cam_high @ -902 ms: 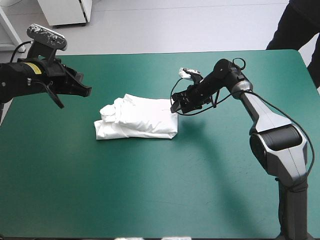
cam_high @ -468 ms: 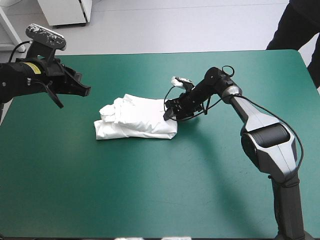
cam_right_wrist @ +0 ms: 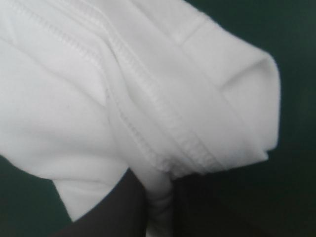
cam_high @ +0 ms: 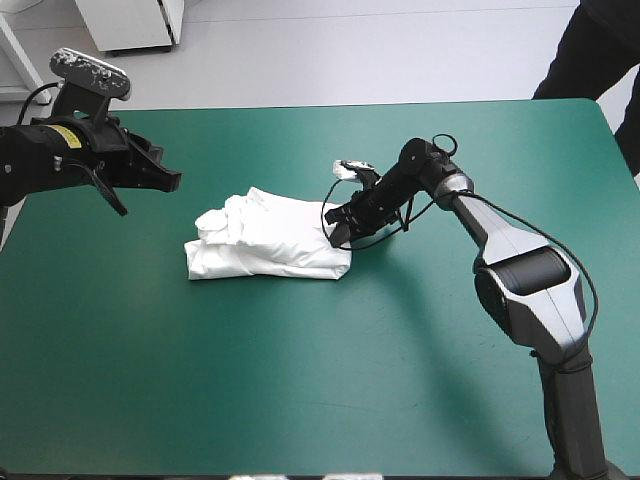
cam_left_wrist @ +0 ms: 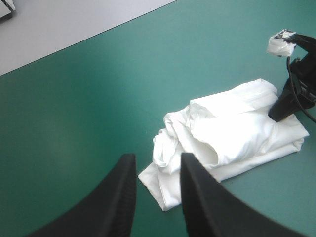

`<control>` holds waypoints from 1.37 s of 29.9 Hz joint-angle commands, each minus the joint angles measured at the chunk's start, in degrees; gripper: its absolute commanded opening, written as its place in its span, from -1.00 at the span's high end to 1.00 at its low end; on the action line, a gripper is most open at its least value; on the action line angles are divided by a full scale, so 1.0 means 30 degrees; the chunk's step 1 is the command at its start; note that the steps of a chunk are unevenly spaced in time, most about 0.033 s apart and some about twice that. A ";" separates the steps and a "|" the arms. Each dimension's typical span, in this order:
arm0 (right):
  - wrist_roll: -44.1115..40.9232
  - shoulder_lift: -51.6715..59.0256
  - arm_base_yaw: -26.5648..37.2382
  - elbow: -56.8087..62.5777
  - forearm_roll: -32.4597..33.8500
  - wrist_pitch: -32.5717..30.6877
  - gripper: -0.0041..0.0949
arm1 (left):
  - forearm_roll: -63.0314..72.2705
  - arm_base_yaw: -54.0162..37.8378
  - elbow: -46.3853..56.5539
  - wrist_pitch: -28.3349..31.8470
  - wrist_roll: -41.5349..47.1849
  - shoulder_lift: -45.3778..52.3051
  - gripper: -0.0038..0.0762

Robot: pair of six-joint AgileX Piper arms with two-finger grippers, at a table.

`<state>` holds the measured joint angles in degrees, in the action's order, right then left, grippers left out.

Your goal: Fold the cloth

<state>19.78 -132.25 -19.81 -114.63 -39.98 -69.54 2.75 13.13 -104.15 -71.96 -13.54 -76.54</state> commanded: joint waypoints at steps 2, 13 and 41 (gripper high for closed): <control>-0.0624 0.1504 0.0467 -0.1093 0.4013 -0.0624 0.92 | 0.0155 0.0008 -0.0395 0.0283 0.0232 0.0562 0.33; -0.1274 0.3865 0.4585 -0.0398 0.6519 -0.0678 0.92 | 0.0319 0.0008 -0.0395 0.0446 0.0232 0.0562 0.33; -0.0853 0.9854 1.5297 0.9112 0.9240 0.0045 0.92 | 0.0448 0.0008 -0.0395 0.1148 0.0103 0.0562 0.33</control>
<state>16.74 -106.07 24.45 -86.97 -12.35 -70.11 3.19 13.13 -104.15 -71.90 -13.54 -76.54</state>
